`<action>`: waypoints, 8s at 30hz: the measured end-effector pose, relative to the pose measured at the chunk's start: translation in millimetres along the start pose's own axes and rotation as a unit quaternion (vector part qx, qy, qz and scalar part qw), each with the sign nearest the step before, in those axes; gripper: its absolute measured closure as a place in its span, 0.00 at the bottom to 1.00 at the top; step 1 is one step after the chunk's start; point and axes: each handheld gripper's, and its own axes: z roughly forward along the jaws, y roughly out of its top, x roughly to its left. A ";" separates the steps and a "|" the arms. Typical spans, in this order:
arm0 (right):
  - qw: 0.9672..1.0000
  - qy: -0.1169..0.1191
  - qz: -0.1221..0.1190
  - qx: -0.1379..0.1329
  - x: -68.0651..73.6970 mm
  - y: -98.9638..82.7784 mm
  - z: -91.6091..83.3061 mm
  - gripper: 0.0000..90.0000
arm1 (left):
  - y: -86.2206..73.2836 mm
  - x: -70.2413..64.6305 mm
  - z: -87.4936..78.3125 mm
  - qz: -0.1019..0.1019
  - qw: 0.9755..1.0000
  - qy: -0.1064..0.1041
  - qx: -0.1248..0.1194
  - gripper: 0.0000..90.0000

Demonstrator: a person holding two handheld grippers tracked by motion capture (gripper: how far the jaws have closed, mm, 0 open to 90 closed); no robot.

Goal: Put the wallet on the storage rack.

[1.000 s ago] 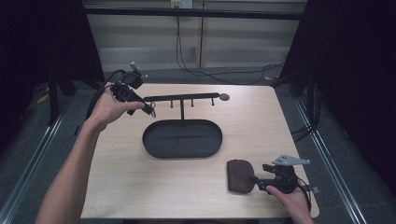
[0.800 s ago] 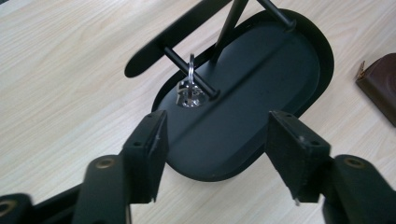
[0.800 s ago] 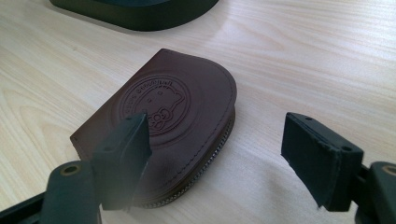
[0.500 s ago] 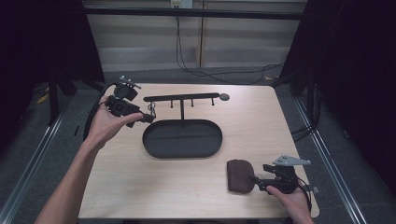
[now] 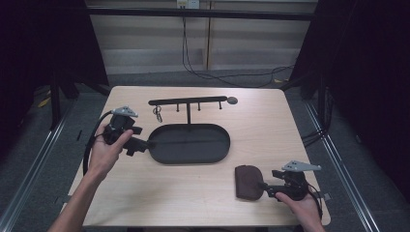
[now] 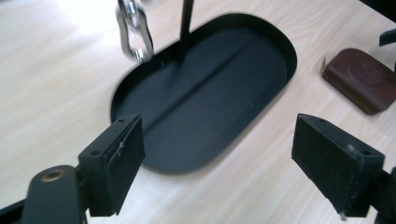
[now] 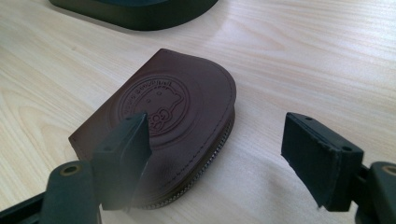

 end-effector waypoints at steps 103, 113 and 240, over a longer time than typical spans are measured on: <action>0.931 0.084 0.022 0.355 1.1 86.8 84.9 0.20 | -150.6 -44.9 2.7 -0.062 0.995 0.034 -0.064 0.27; 0.937 0.066 0.033 0.342 -2.7 93.1 76.1 0.41 | -151.3 -43.9 1.8 -0.063 0.995 0.035 -0.065 0.27; 0.952 -0.034 -0.037 0.301 43.0 250.5 48.3 0.82 | -149.3 -42.9 2.7 -0.052 0.997 0.011 -0.061 0.18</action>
